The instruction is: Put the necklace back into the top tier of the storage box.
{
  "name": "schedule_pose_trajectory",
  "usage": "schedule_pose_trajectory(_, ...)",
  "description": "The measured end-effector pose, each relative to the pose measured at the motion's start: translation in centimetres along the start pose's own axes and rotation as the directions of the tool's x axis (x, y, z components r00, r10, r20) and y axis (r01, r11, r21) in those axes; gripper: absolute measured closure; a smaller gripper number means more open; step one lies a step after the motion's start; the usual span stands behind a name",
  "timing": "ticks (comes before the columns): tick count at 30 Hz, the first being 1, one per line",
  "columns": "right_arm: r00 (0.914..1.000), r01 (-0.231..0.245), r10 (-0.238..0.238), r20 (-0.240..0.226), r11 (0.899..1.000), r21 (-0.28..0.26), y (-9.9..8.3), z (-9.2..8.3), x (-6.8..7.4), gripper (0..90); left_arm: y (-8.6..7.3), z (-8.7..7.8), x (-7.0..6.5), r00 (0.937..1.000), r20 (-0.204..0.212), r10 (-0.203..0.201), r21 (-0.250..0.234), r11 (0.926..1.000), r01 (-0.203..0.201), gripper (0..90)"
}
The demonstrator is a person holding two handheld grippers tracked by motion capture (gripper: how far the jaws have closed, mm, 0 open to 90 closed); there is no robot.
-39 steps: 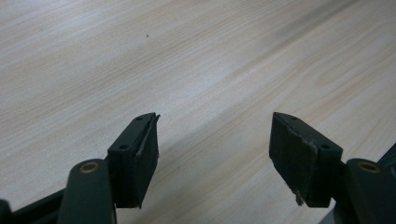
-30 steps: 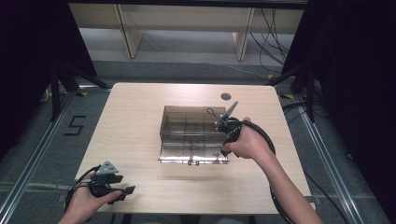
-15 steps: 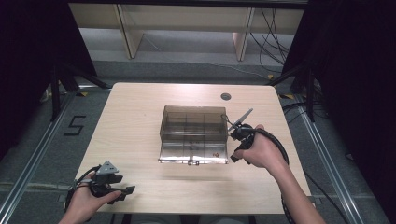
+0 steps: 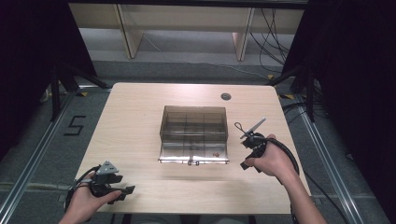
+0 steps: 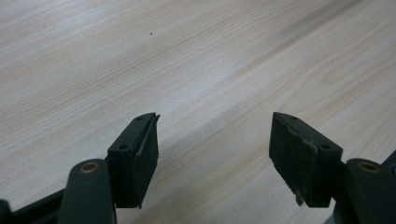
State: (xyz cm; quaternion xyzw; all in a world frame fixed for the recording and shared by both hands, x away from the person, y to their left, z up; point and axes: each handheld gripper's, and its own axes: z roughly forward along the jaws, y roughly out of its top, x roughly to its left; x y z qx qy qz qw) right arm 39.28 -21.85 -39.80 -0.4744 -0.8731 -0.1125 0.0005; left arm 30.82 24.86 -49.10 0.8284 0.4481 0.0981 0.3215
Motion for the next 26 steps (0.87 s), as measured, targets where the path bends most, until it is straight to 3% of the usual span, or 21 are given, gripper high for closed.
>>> schedule_pose_trajectory(1, 1.0000, 0.000, 0.000, 0.000, 1.000, 0.000, 0.0, 0.0, 0.0, 68.3, 0.0, 0.0, 0.0, 1.0000, 0.000, 0.000, 0.000, 1.0000, 0.000, 32.8)
schedule_pose_trajectory(2, 0.9999, 0.008, -0.008, -0.006, 1.000, -0.010, -0.3, 0.4, -0.4, 68.1, 0.1, 0.0, 0.2, 0.9993, -0.004, 0.036, -0.001, 0.9993, -0.036, 32.7)
schedule_pose_trajectory(4, 0.9997, -0.020, 0.020, -0.010, 1.000, 0.005, -0.7, 0.6, -0.6, 68.0, 0.1, 0.0, 0.2, 0.9995, -0.004, 0.032, -0.001, 0.9995, -0.032, 32.7)
schedule_pose_trajectory(6, 0.9996, -0.026, 0.026, -0.006, 1.000, 0.006, -1.0, 0.9, -1.0, 67.7, 0.1, 0.0, 0.2, 0.9995, -0.003, 0.031, -0.001, 0.9995, -0.031, 32.7)
schedule_pose_trajectory(7, 0.9999, -0.007, 0.007, -0.007, 1.000, -0.009, -1.2, 1.1, -1.2, 67.6, 0.1, 0.0, 0.2, 0.9995, -0.003, 0.031, -0.001, 0.9995, -0.031, 32.7)
schedule_pose_trajectory(8, 0.9992, -0.040, 0.040, -0.001, 0.999, 0.013, -1.3, 1.2, -1.2, 67.3, 0.1, 0.0, 0.2, 0.9995, -0.003, 0.030, -0.001, 0.9995, -0.030, 32.8)
schedule_pose_trajectory(10, 0.9985, -0.054, 0.054, -0.005, 0.998, 0.020, -1.7, 1.7, -1.6, 66.7, 0.1, 0.0, 0.2, 0.9996, -0.003, 0.029, -0.001, 0.9996, -0.029, 32.7)
schedule_pose_trajectory(12, 0.9989, -0.047, 0.047, -0.009, 0.999, 0.009, -2.1, 2.2, -2.1, 66.3, 0.0, 0.0, 0.1, 0.9998, 0.007, 0.017, -0.002, 0.9998, -0.017, 32.7)
schedule_pose_trajectory(13, 0.9979, -0.065, 0.065, -0.005, 0.998, 0.017, -2.2, 2.3, -2.1, 66.0, 0.0, 0.0, 0.1, 0.9999, 0.007, 0.014, 0.000, 0.9999, -0.014, 32.7)
schedule_pose_trajectory(17, 0.9975, -0.070, 0.070, -0.011, 0.997, 0.019, -2.6, 2.9, -2.6, 64.6, 0.1, 0.0, 0.2, 0.9995, -0.003, 0.032, 0.000, 0.9995, -0.032, 32.8)
schedule_pose_trajectory(18, 0.9964, -0.083, 0.083, 0.017, 0.996, 0.015, -2.8, 3.2, -2.9, 63.0, 0.0, -0.1, 0.1, 0.9996, 0.012, 0.024, -0.002, 0.9997, -0.024, 32.8)
schedule_pose_trajectory(22, 0.9966, -0.079, 0.079, 0.022, 0.997, -0.005, -3.0, 3.6, -3.3, 61.2, 0.0, 0.0, 0.0, 0.9999, 0.012, 0.000, -0.008, 1.0000, 0.000, 32.8)
schedule_pose_trajectory(23, 0.9961, -0.086, 0.086, 0.020, 0.996, -0.002, -3.0, 3.6, -3.3, 60.5, 0.0, 0.0, 0.0, 0.9999, 0.012, 0.000, -0.010, 0.9999, 0.000, 32.7)
schedule_pose_trajectory(24, 0.9955, -0.091, 0.091, 0.025, 0.996, -0.011, -3.0, 3.6, -3.3, 59.9, 0.1, -0.1, 0.2, 0.9995, 0.009, 0.029, -0.013, 0.9995, -0.028, 32.7)
schedule_pose_trajectory(26, 0.9955, -0.091, 0.091, 0.025, 0.996, -0.013, -3.0, 3.6, -3.3, 59.4, 0.1, -0.1, 0.2, 0.9996, 0.010, 0.027, -0.013, 0.9995, -0.027, 32.8)
